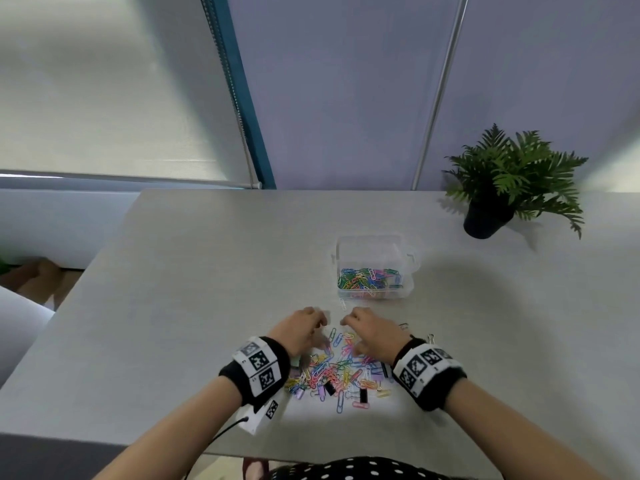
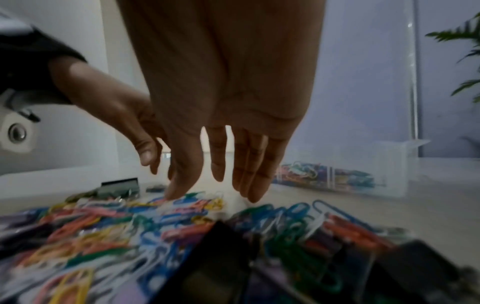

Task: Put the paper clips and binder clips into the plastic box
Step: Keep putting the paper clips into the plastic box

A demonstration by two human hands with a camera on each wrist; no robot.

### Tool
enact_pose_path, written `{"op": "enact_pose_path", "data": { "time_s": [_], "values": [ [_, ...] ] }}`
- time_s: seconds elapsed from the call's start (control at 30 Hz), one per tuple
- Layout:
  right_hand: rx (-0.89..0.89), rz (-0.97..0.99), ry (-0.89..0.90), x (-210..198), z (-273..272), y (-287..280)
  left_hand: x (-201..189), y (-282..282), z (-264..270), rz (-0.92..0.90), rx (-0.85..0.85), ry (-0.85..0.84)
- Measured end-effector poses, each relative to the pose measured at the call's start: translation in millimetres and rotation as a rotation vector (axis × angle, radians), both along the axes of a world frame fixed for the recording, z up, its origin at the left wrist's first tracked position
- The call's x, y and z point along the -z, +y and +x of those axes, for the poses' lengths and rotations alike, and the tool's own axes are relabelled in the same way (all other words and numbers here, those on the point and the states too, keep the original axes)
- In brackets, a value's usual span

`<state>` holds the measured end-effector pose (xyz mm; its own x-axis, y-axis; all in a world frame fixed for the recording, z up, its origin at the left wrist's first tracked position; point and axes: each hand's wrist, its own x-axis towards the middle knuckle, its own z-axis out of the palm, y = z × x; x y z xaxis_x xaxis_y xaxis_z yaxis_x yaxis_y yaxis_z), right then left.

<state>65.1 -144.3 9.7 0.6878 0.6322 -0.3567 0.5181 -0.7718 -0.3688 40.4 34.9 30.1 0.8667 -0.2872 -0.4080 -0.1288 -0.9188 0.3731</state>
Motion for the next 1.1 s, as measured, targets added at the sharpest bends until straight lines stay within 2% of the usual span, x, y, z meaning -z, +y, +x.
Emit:
{"op": "enact_pose_path", "data": {
  "time_s": [0.1, 0.2, 0.27, 0.5, 0.63, 0.83, 0.93, 1.1],
  "values": [
    [-0.082, -0.064, -0.106, 5.7, -7.3, 8.8, 13.3, -22.9, -4.4, 0.052, -0.031, 0.040],
    [-0.060, 0.017, -0.165, 12.7, -7.4, 12.0, 25.2, -33.6, -1.7, 0.045, -0.090, -0.051],
    [-0.006, 0.051, -0.145, 15.1, -4.6, 12.1, 24.7, -34.2, 2.9, 0.035, -0.112, -0.094],
    [0.071, 0.084, -0.140, 15.0, -0.9, 12.8, 26.9, -28.5, 15.0, 0.024, -0.094, -0.042],
    [0.127, 0.135, -0.074, 13.4, 5.4, 8.7, 30.2, -27.0, 16.0, 0.000, -0.093, -0.039],
    [0.386, 0.473, 0.145, 10.2, 14.7, -10.0, 31.4, -24.1, 16.4, 0.013, -0.036, -0.039],
    [0.622, 0.680, 0.302, 5.2, 11.1, -22.1, 34.9, -22.2, 16.0, 0.020, -0.011, -0.037],
    [1.029, 1.109, 0.666, 8.4, 3.6, -38.3, 35.3, -16.9, 15.4, 0.079, 0.041, 0.008]
  ]
}}
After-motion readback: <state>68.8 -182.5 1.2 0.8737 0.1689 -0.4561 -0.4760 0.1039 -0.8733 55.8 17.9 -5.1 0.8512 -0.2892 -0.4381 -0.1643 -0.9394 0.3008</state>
